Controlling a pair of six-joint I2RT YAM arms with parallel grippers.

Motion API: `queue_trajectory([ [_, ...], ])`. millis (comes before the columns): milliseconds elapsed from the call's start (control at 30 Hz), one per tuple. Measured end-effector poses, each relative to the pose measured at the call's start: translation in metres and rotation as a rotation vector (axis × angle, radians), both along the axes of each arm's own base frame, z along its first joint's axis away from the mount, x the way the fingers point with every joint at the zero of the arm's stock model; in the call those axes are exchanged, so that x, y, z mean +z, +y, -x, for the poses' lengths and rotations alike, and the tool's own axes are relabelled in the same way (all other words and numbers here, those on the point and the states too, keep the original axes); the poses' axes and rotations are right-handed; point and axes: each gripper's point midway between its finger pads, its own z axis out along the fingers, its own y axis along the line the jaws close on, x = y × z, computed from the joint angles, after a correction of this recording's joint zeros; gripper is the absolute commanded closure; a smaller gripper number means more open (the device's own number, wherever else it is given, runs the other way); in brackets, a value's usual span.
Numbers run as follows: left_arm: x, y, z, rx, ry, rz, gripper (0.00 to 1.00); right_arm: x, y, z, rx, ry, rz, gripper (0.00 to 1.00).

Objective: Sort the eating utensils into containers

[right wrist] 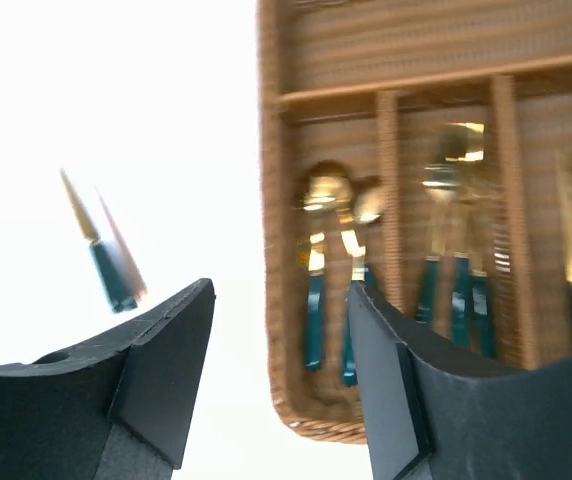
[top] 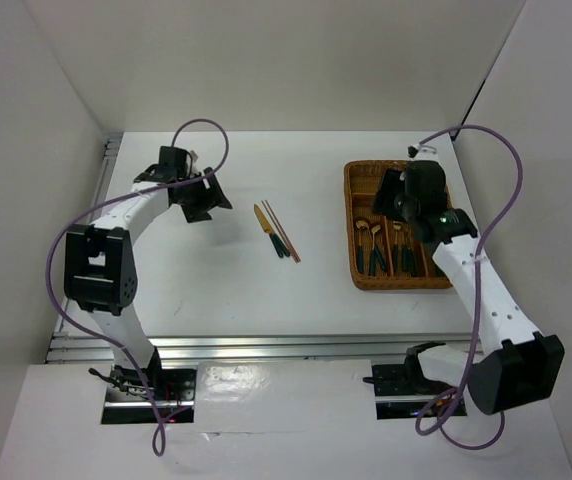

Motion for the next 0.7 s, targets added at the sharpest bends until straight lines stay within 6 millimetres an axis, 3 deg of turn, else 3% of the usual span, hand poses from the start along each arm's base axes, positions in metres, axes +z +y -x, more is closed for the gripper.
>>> queue_trajectory([
  [133, -0.011, -0.033, 0.01, -0.074, 0.028, -0.014, 0.19, -0.01, 0.022, 0.011, 0.078, -0.01, -0.034, 0.36],
  [300, 0.0, -0.087, 0.011, -0.179, -0.016, -0.05, 0.19, -0.042, 0.034, 0.021, 0.11, 0.044, -0.041, 0.35],
  [433, -0.004, -0.118, 0.015, -0.222, -0.03, -0.099, 0.19, -0.054, 0.044, 0.023, 0.142, 0.046, -0.05, 0.35],
  [533, -0.02, -0.126, 0.021, -0.214, -0.002, -0.14, 0.21, -0.058, 0.048, 0.021, 0.157, 0.029, -0.067, 0.34],
  [700, -0.038, -0.117, 0.018, -0.152, 0.026, -0.216, 0.21, -0.068, 0.053, 0.024, 0.178, 0.0, -0.101, 0.32],
])
